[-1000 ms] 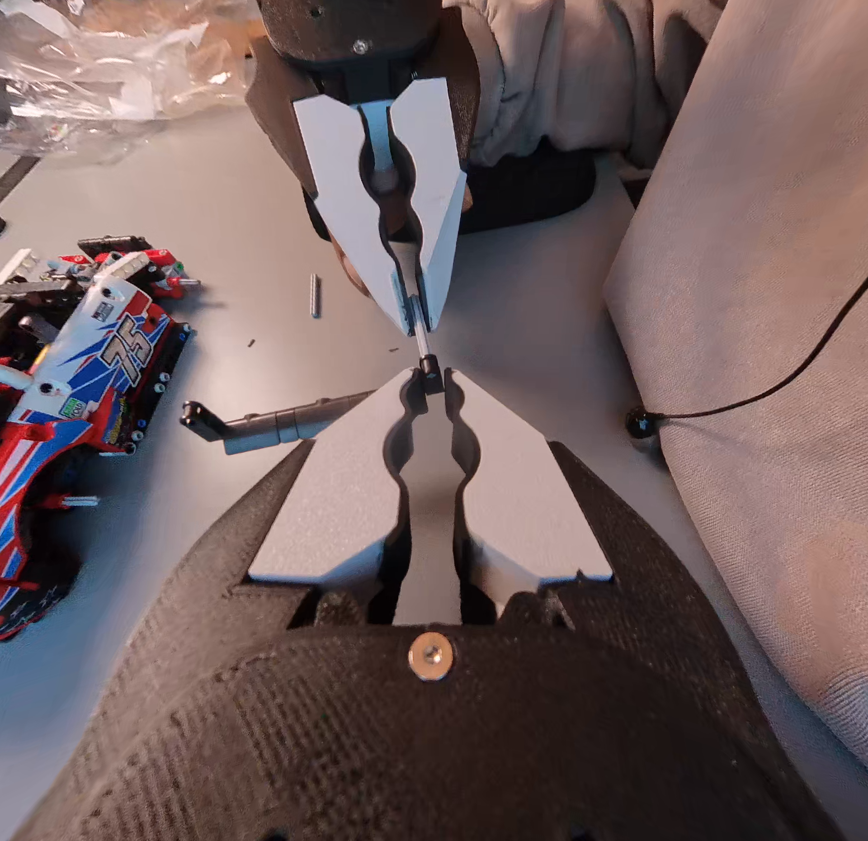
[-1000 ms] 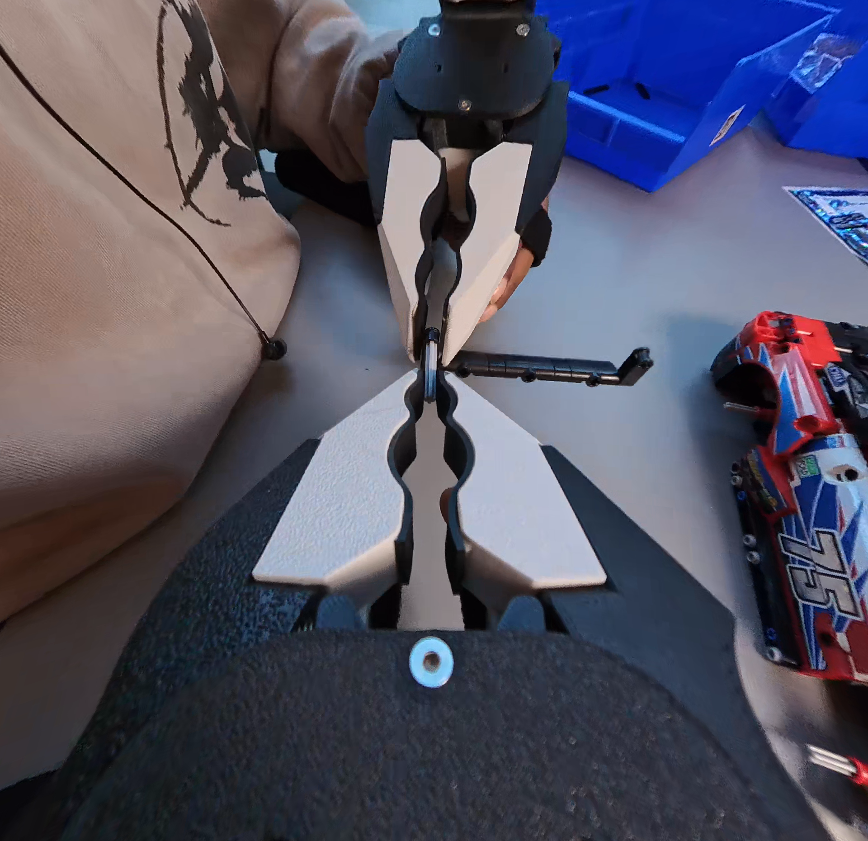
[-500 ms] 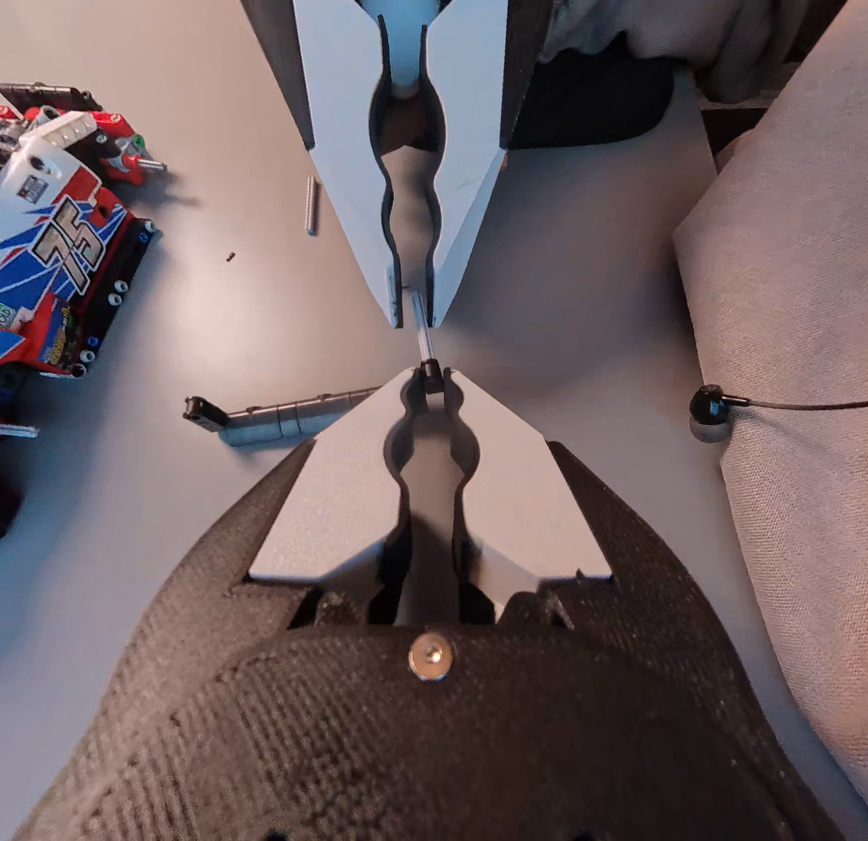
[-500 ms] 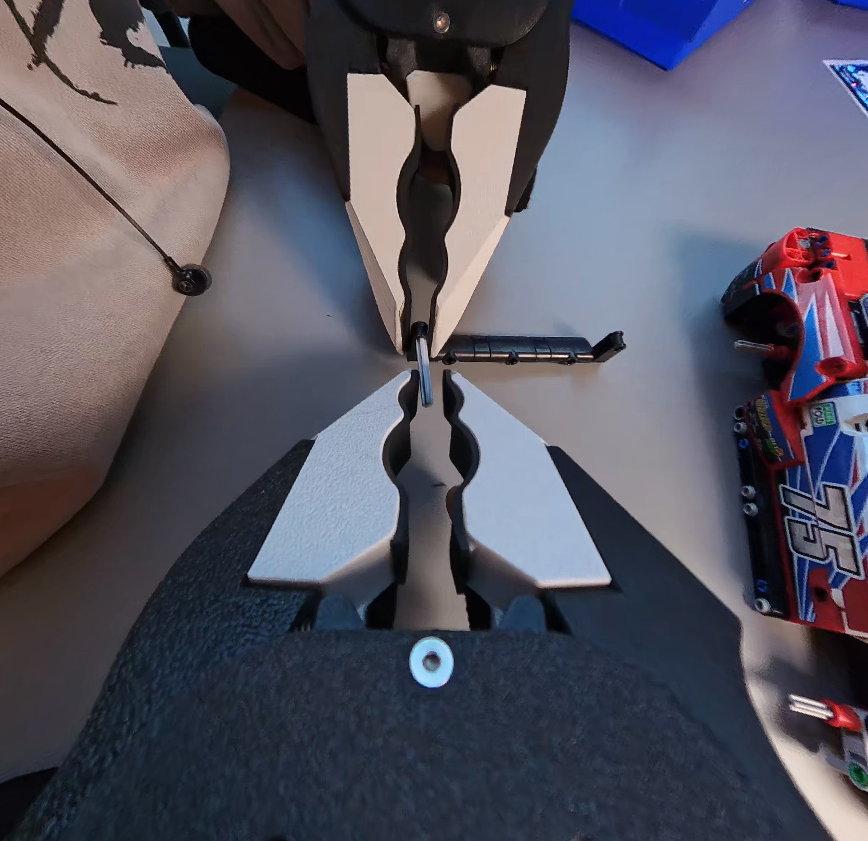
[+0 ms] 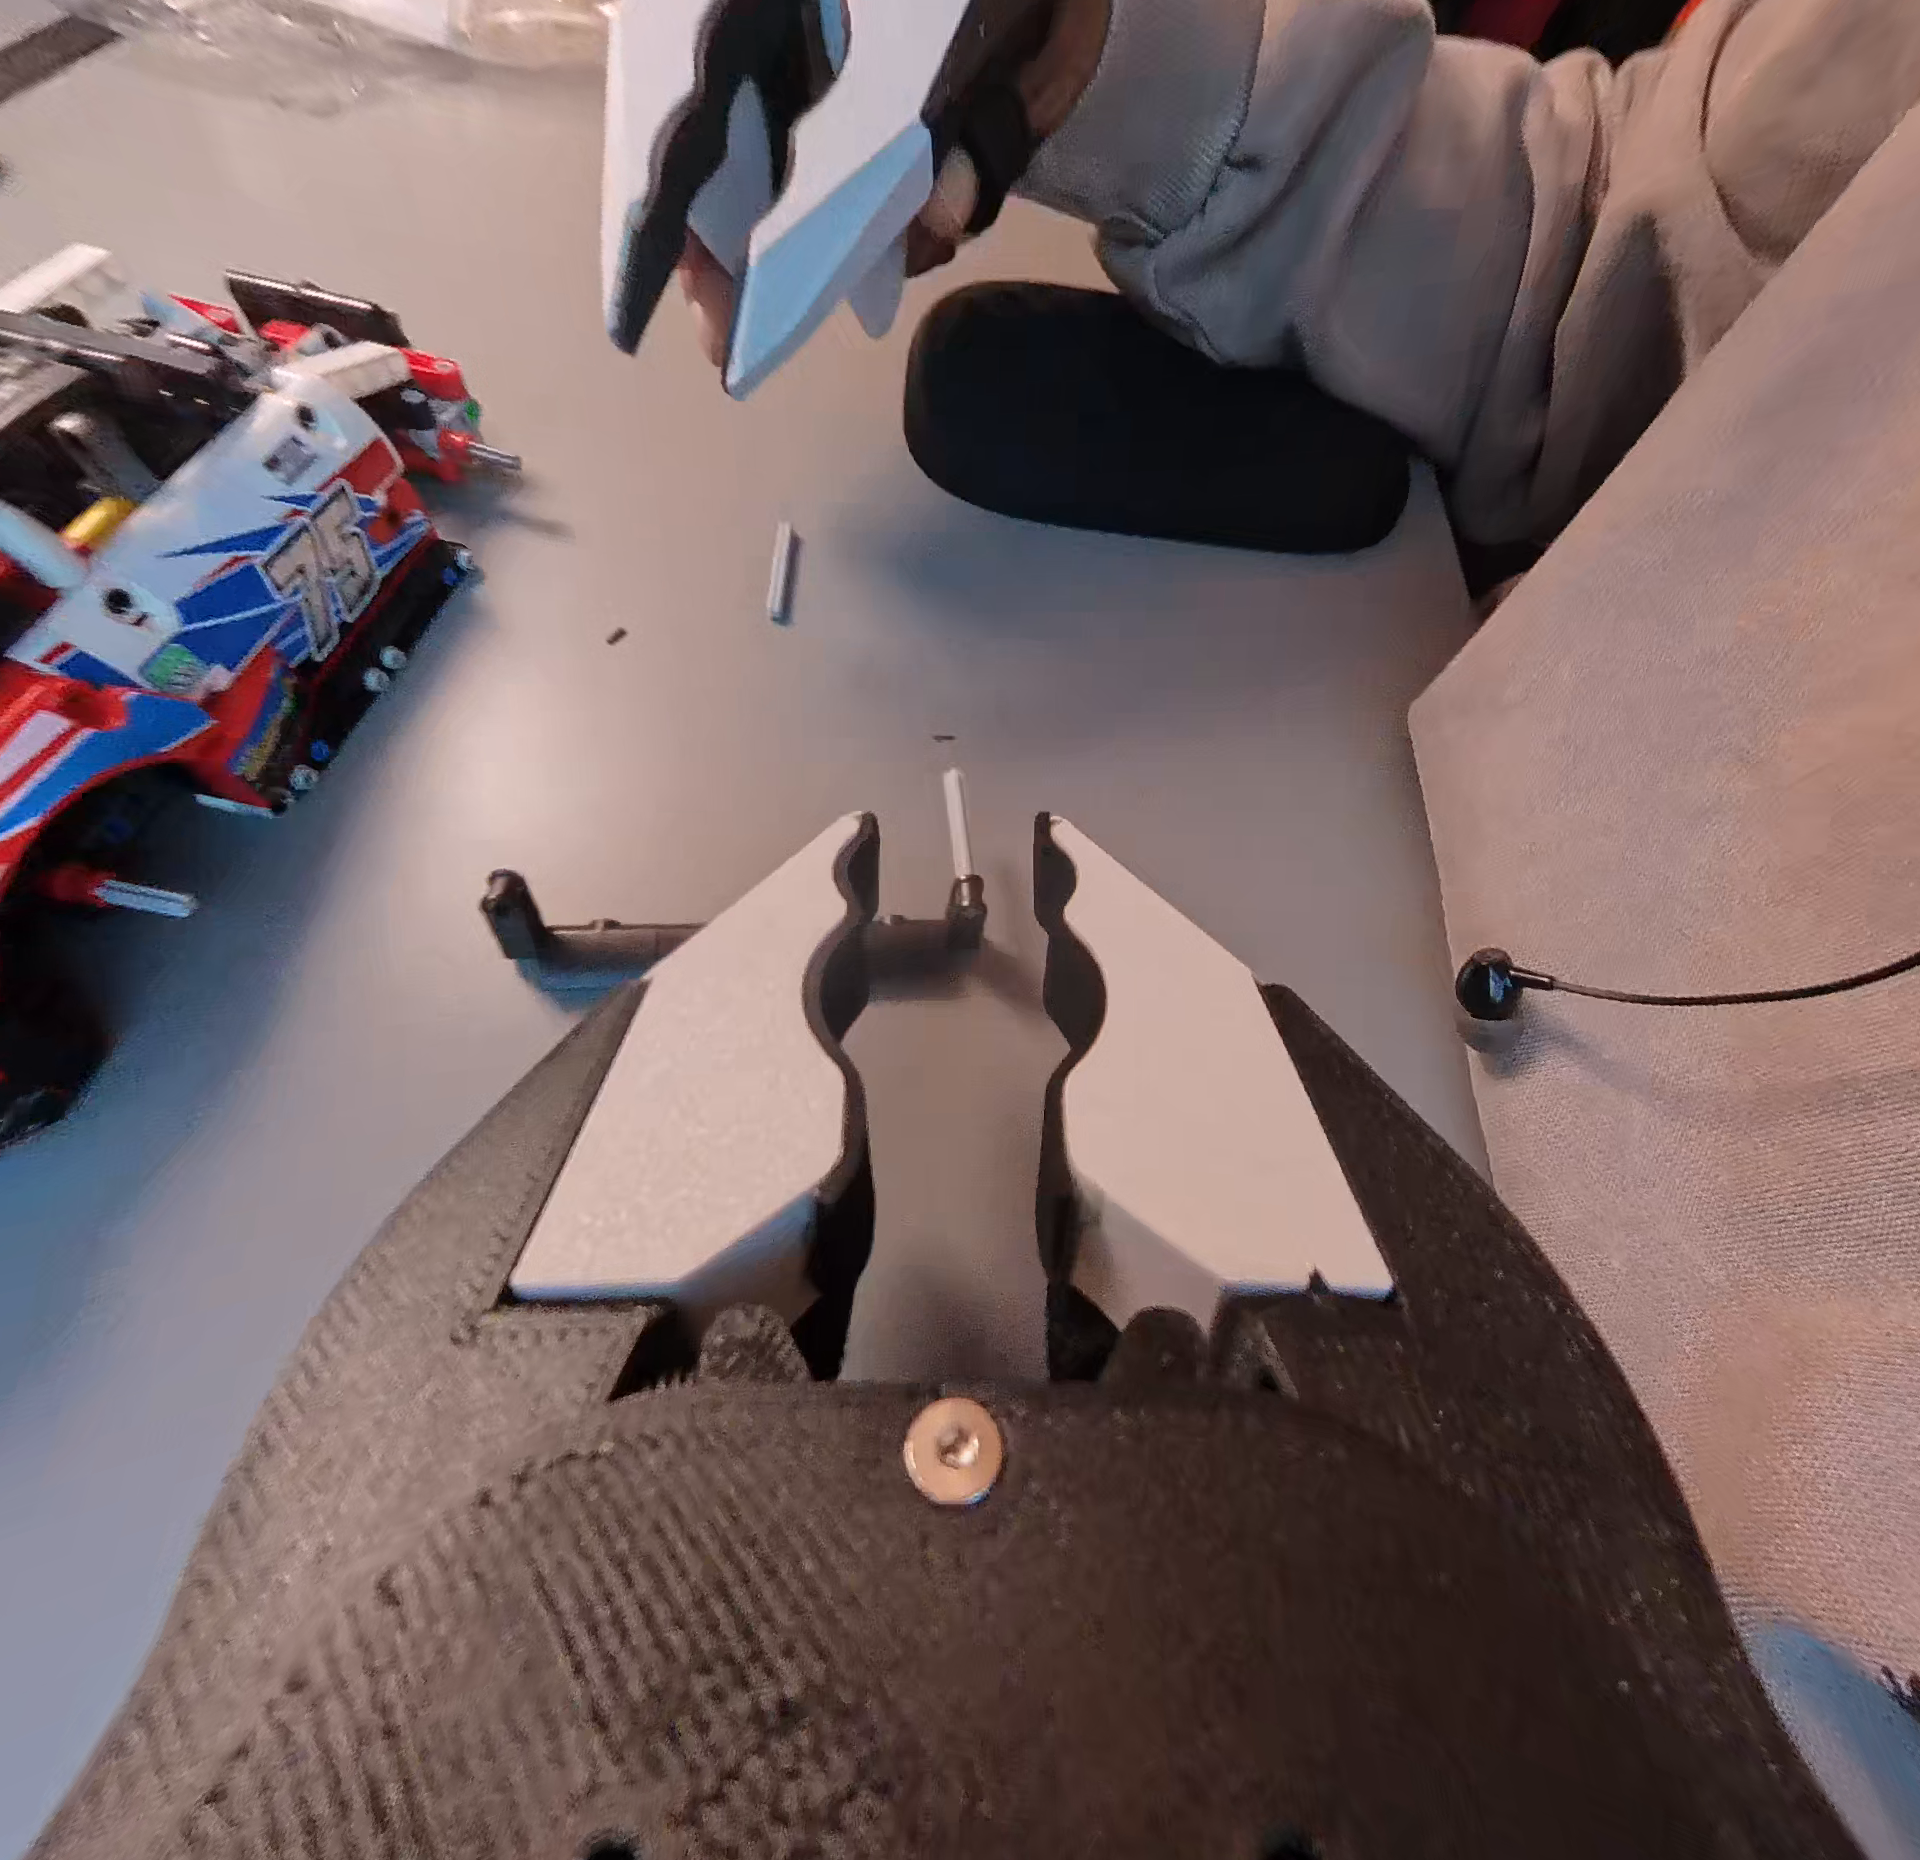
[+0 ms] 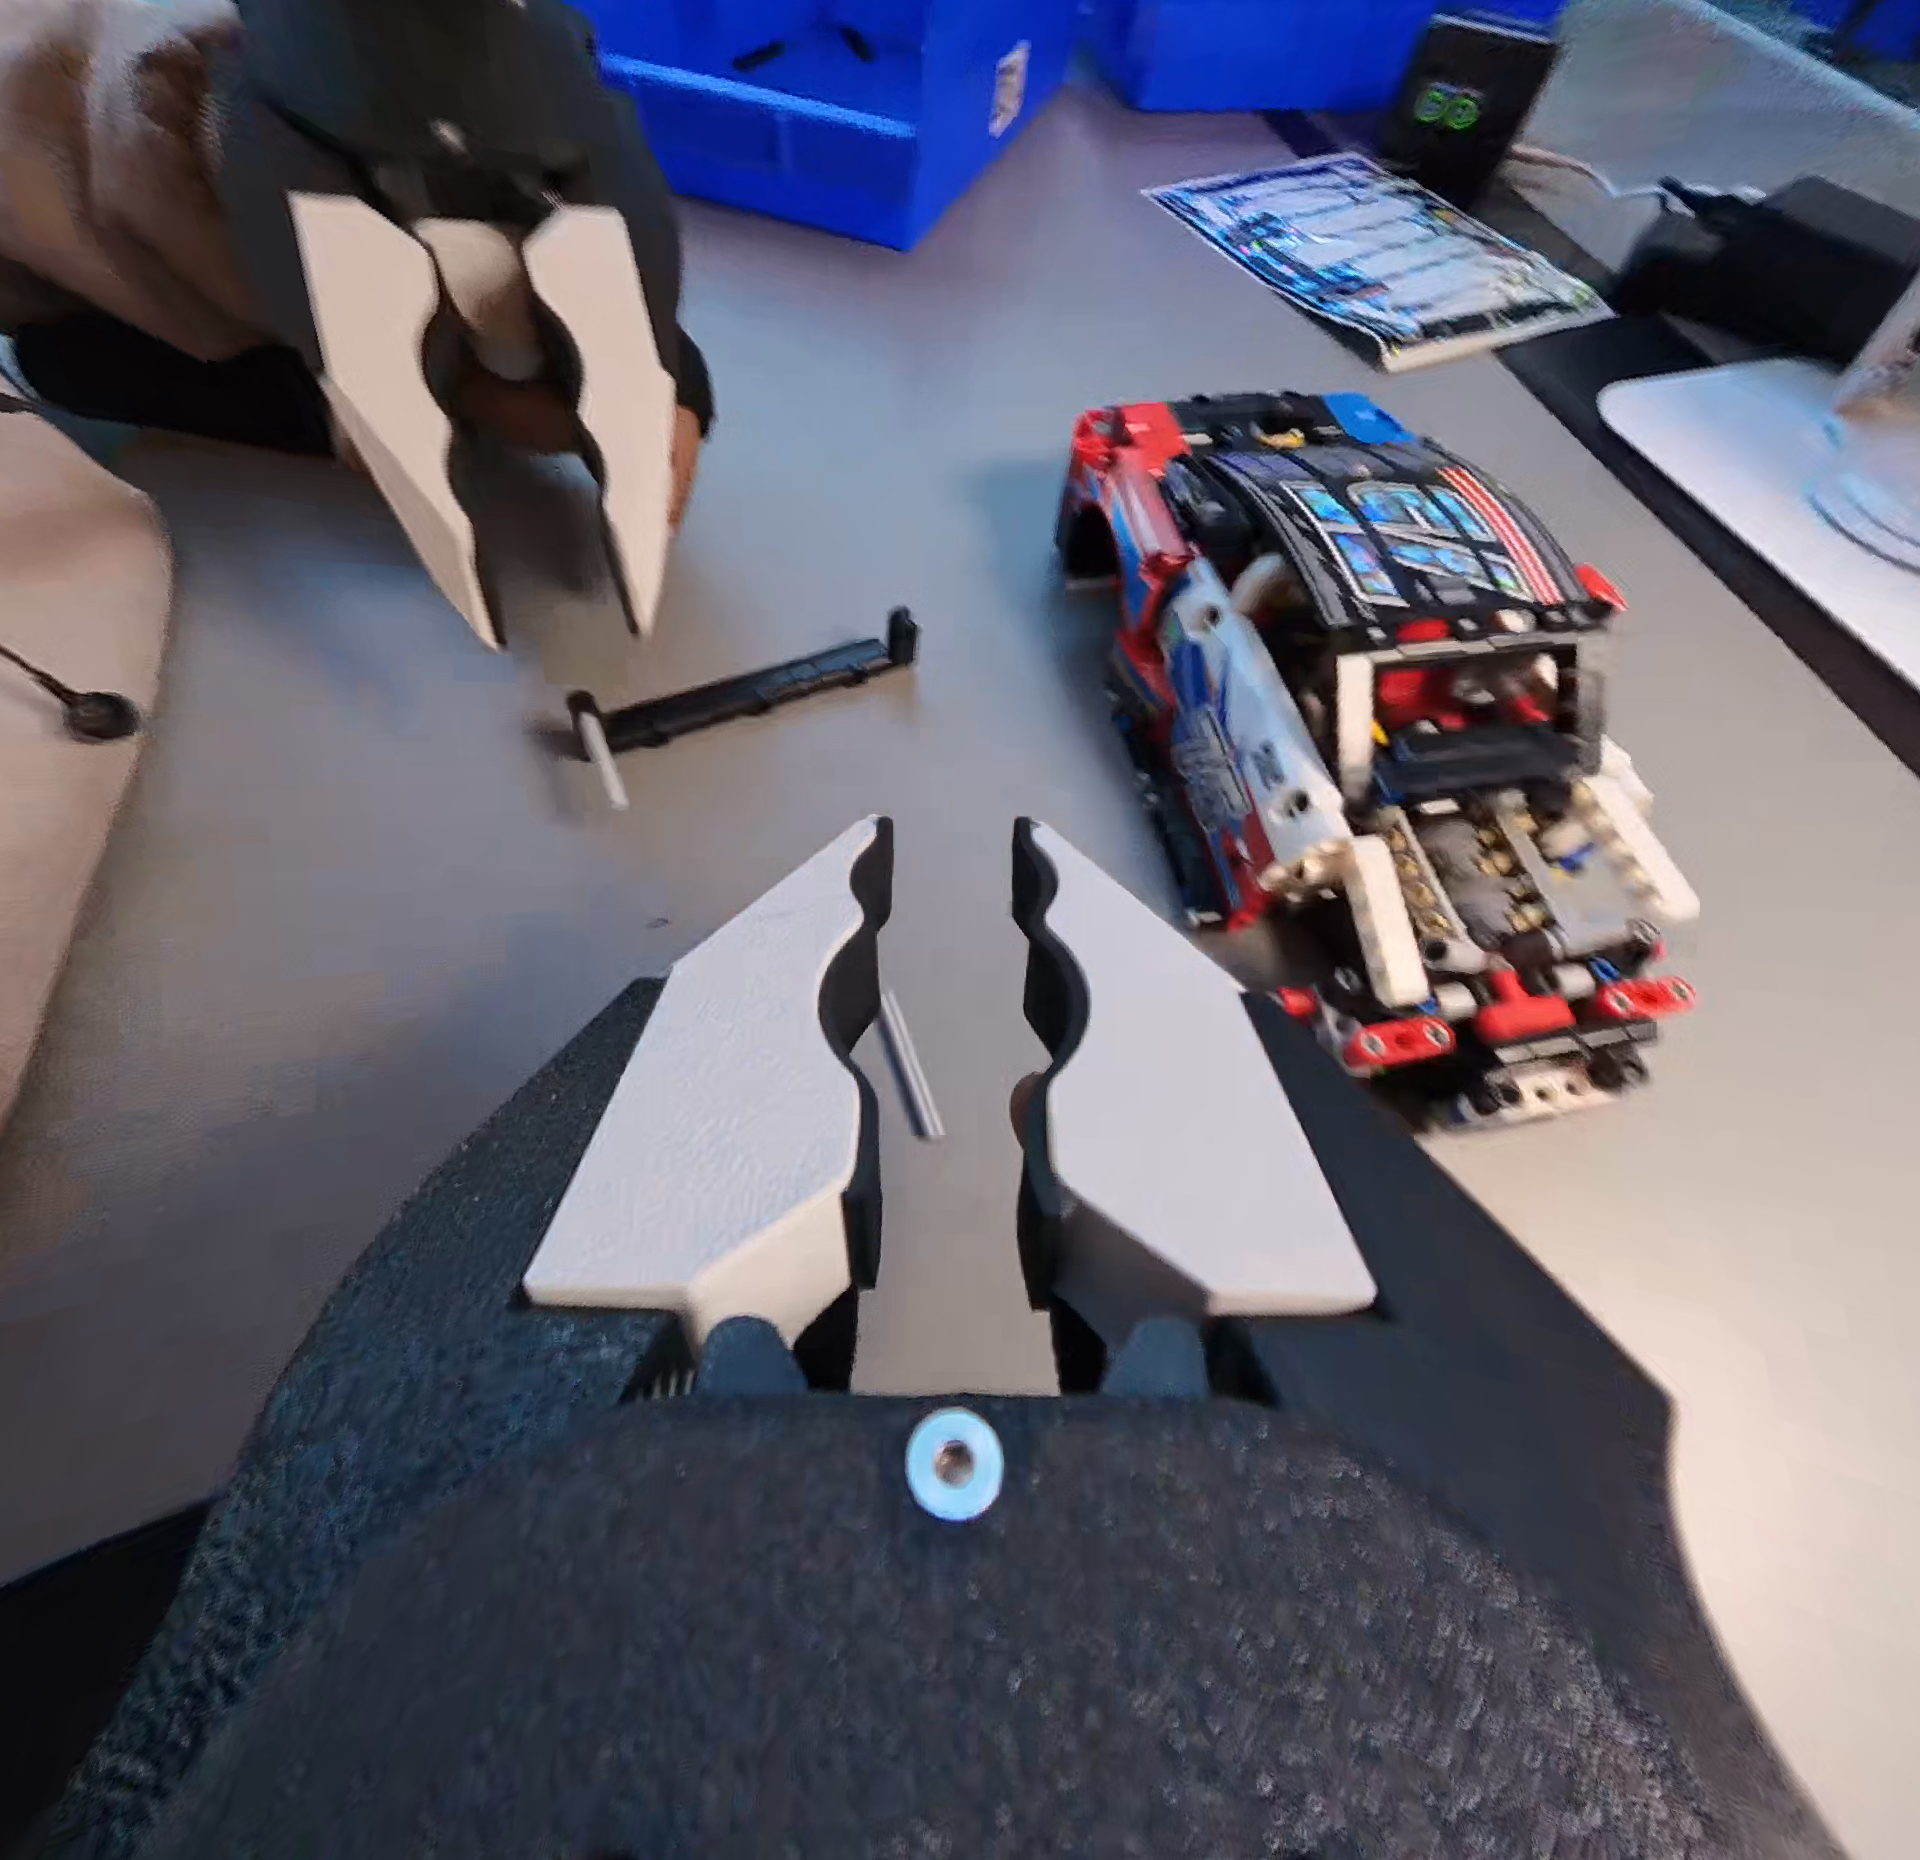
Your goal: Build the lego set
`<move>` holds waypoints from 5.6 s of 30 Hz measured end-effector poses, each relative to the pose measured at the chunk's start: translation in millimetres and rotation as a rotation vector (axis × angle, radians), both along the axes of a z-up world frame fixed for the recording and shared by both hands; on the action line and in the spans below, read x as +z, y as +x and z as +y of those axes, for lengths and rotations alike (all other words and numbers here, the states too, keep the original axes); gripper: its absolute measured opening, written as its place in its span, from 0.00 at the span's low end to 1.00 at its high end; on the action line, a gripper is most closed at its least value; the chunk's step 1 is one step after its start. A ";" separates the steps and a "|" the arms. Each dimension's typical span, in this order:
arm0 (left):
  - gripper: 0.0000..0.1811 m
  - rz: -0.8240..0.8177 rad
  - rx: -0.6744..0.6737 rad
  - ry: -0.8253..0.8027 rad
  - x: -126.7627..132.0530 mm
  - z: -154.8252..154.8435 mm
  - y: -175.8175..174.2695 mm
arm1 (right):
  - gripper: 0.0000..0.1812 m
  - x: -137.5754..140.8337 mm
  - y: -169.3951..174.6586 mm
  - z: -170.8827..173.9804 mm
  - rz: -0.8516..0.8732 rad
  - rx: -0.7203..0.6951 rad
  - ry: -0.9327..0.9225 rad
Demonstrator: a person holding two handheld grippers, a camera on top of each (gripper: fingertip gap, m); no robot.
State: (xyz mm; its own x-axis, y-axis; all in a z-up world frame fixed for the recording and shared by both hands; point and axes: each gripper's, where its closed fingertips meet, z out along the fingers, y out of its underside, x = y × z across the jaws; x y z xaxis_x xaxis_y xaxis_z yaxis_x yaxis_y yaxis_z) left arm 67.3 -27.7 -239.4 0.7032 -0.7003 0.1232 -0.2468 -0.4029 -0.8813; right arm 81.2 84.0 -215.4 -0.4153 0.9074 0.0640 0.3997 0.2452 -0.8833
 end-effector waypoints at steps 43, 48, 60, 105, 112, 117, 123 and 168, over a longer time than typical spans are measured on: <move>0.01 -0.069 0.118 0.302 41.5 19.4 -34.4 | 0.03 19.4 -49.0 -89.5 0.240 0.297 0.008; 0.01 -0.110 0.112 0.363 56.1 14.2 -28.2 | 0.06 35.2 -44.3 -93.4 0.307 0.314 -0.084; 0.01 -0.059 0.083 0.455 64.3 9.1 -18.4 | 0.02 37.9 -37.6 -104.6 0.277 0.367 -0.190; 0.03 -0.001 -0.003 0.175 15.8 37.9 -27.5 | 0.01 1.1 -42.6 -72.7 0.198 0.345 0.001; 0.03 0.012 -0.010 0.095 5.2 35.0 -23.6 | 0.01 -8.8 -41.1 -77.2 0.172 0.356 0.116; 0.03 0.069 0.010 0.085 0.7 35.9 -23.1 | 0.01 -13.0 -41.1 -77.4 0.138 0.352 0.082; 0.03 0.119 0.023 0.096 2.3 36.1 -21.0 | 0.01 -11.5 -39.0 -77.9 0.140 0.358 0.035; 0.03 0.057 0.009 0.215 46.7 20.9 -20.8 | 0.01 26.4 -32.8 -87.6 0.243 0.404 -0.177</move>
State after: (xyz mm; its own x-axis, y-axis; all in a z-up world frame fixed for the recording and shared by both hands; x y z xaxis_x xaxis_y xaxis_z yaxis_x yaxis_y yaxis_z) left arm 46.5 -6.8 -192.8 0.7112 -0.6996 -0.0683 -0.2956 -0.2094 -0.9321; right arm 48.4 -3.6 -189.0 -0.7278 0.6830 0.0621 0.0815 0.1760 -0.9810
